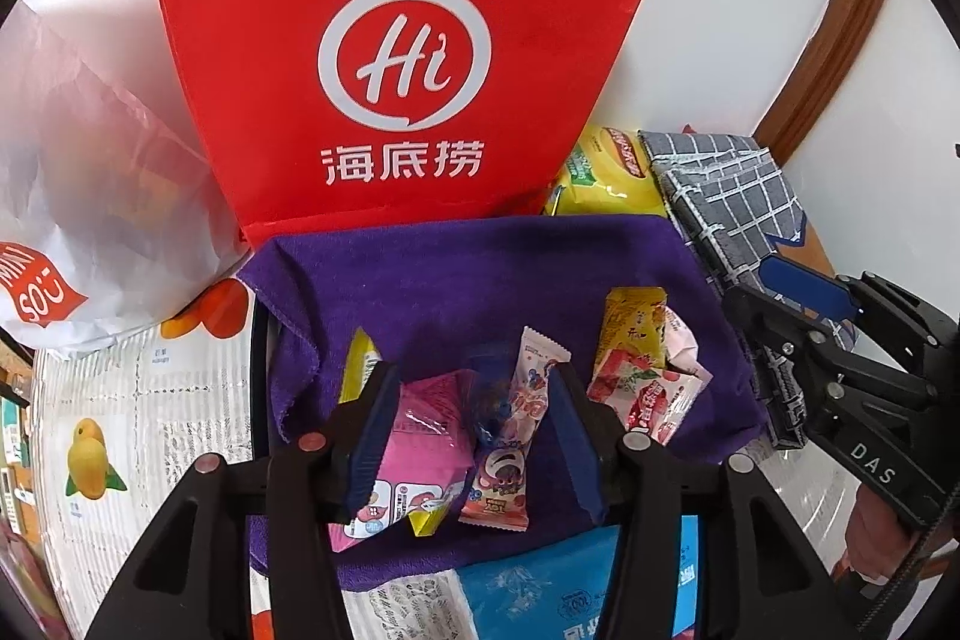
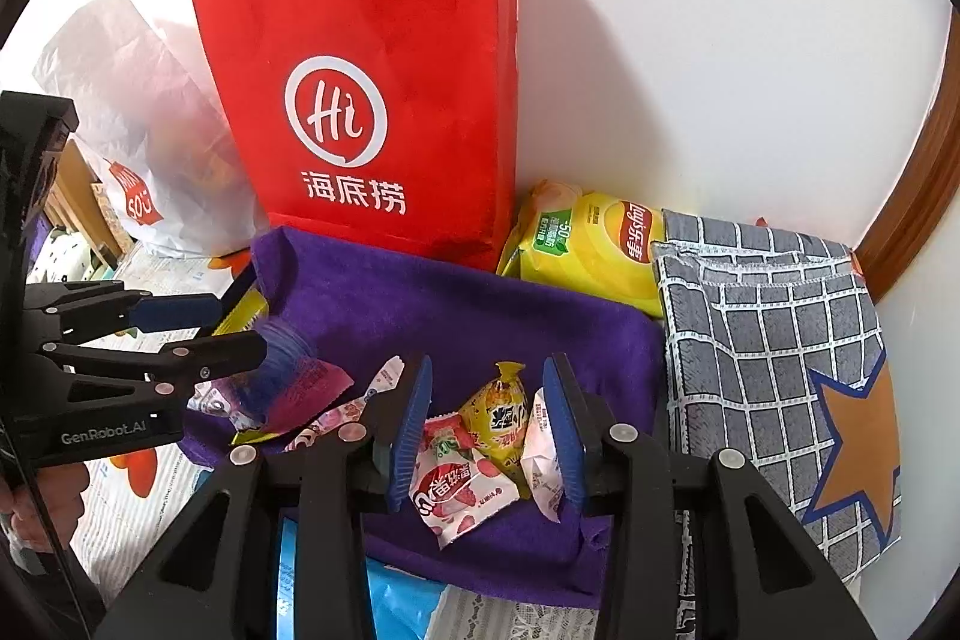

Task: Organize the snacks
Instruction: 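Lower both snacks onto the towel and open both tools, then withdraw both tools from the towel back toward the snack pile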

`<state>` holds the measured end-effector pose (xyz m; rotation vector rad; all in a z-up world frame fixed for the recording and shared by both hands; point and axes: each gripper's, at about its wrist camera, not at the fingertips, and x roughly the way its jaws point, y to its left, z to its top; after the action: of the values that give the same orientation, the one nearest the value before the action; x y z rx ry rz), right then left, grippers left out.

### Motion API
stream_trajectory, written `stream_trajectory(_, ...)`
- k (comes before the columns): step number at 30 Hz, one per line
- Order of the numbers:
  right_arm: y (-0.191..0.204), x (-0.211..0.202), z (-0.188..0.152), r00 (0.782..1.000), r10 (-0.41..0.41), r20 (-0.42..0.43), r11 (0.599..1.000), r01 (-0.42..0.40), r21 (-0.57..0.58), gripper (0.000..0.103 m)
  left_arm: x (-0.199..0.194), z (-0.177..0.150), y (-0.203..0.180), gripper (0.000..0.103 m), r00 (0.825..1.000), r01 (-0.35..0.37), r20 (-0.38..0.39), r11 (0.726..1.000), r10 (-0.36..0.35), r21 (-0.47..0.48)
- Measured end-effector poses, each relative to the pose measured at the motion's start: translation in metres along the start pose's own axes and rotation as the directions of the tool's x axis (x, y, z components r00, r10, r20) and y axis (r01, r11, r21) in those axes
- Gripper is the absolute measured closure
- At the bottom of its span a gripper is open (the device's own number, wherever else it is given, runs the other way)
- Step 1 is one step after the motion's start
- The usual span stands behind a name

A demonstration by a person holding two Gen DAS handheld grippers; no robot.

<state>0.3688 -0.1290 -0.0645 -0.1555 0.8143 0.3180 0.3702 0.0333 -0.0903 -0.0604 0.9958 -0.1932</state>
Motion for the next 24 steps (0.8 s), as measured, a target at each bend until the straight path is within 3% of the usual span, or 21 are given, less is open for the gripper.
stream_trajectory(11, 0.003, -0.014, 0.003, 1.0, 0.003, 0.029, 1.0, -0.003, 0.023, 0.063, -0.026, 0.003, 0.003, 0.051, 0.998, 0.007, 0.055, 1.0, -0.006, -0.007)
stream_trajectory(17, 0.014, -0.028, -0.005, 0.998, -0.002, 0.064, 0.998, -0.002, 0.059, 0.063, -0.056, 0.003, 0.0, 0.051, 0.992, 0.029, 0.123, 1.0, -0.03, 0.009)
stream_trajectory(24, 0.018, -0.055, -0.032, 0.996, -0.086, 0.035, 0.993, 0.083, 0.078, 0.063, -0.083, 0.001, -0.008, 0.051, 0.981, 0.069, 0.177, 0.997, -0.075, 0.037)
